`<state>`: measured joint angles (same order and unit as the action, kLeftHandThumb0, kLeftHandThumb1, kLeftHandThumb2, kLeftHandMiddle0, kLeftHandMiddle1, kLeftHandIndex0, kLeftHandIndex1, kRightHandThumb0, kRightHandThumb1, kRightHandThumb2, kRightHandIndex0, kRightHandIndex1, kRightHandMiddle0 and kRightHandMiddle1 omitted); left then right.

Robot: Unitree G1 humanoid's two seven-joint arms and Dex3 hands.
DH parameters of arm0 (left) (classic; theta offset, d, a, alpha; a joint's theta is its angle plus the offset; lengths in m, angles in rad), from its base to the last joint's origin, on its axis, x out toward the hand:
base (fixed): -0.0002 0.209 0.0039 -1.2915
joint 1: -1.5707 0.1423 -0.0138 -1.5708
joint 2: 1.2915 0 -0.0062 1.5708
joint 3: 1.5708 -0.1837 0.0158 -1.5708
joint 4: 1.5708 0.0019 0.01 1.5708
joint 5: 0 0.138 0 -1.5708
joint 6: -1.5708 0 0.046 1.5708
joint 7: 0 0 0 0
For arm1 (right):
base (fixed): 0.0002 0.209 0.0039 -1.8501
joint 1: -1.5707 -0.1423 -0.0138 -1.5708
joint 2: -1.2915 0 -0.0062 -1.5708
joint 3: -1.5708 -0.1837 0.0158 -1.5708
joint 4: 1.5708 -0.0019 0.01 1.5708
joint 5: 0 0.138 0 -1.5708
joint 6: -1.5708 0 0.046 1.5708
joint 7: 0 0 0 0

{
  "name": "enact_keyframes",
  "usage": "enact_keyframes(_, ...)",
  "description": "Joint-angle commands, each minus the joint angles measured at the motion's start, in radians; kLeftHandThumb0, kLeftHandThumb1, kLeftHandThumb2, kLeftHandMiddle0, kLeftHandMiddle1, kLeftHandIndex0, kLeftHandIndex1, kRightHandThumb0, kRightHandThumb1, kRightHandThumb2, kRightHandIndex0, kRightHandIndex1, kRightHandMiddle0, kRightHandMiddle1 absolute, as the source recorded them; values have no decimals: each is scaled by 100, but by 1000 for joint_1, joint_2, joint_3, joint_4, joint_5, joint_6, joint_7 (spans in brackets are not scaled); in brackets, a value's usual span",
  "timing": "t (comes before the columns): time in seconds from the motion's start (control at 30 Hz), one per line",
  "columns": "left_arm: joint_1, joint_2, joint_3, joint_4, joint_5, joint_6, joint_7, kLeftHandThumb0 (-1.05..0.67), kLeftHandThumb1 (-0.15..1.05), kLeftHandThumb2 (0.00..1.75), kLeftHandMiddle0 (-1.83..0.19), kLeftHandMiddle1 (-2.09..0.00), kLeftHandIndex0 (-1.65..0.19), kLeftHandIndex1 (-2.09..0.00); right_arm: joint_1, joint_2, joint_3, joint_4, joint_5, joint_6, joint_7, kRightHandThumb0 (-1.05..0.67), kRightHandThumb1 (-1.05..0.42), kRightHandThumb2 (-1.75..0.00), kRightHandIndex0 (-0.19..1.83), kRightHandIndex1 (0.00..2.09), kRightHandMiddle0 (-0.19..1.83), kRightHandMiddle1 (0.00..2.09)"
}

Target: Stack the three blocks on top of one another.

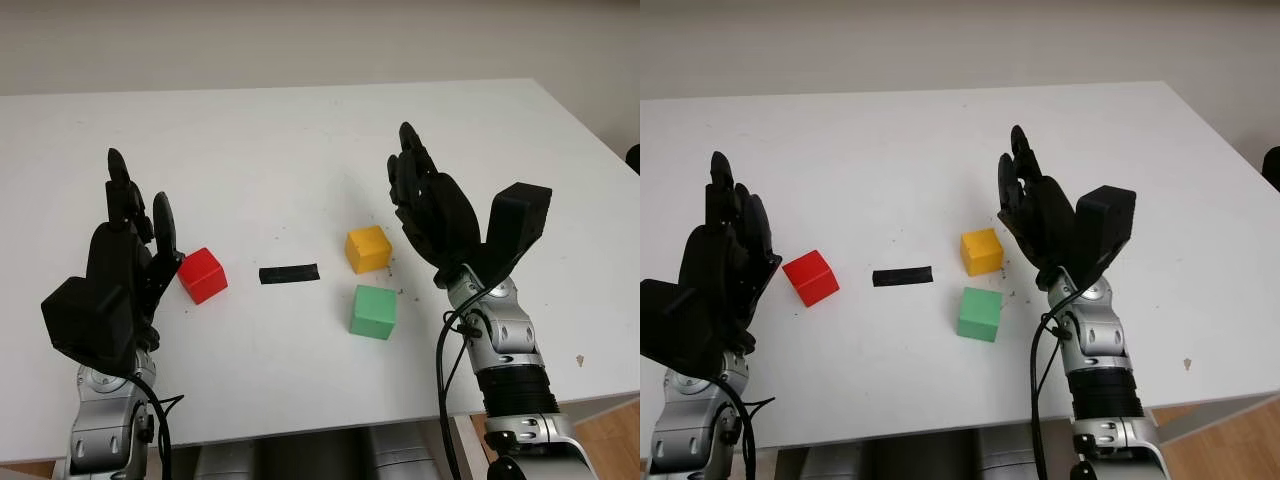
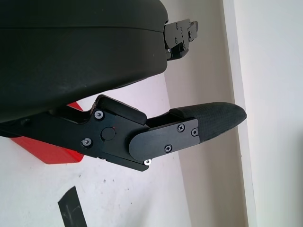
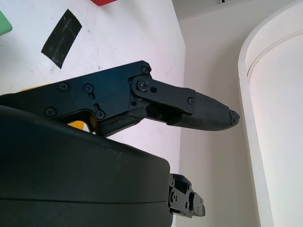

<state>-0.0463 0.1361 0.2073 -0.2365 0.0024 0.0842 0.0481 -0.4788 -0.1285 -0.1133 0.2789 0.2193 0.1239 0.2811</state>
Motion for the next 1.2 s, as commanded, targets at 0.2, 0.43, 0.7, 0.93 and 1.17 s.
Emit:
enact_keyframes(0.2,-15,6,1,7,0,-4,0,-80,105,68,19,0,19,0,-20,-12,-2,-7,1,2,4,-78,-105,-69,-19,0,-19,0)
enact_keyframes(0.43,-22,30,-15,-19,179,45,108,-76,105,54,-2,-9,0,-11,-15,-16,-10,-1,4,-3,6,-78,-105,-68,-19,0,-19,0)
enact_keyframes(0.7,-8,212,-86,-216,556,311,-17,-75,105,16,-25,-8,-26,-19,-35,-65,-6,-16,-13,8,20,-76,-105,-70,-19,0,-19,0)
enact_keyframes(0.93,-56,339,-202,-289,785,530,-300,-80,103,7,-20,-5,-27,-16,-75,-102,-1,-7,-22,22,42,-75,-105,-71,-19,0,-19,0)
enact_keyframes(1.17,-111,395,-259,-286,808,619,-546,-90,105,7,-2,-1,-19,-8,-70,-97,0,-21,-24,26,36,-73,-105,-72,-19,0,-19,0)
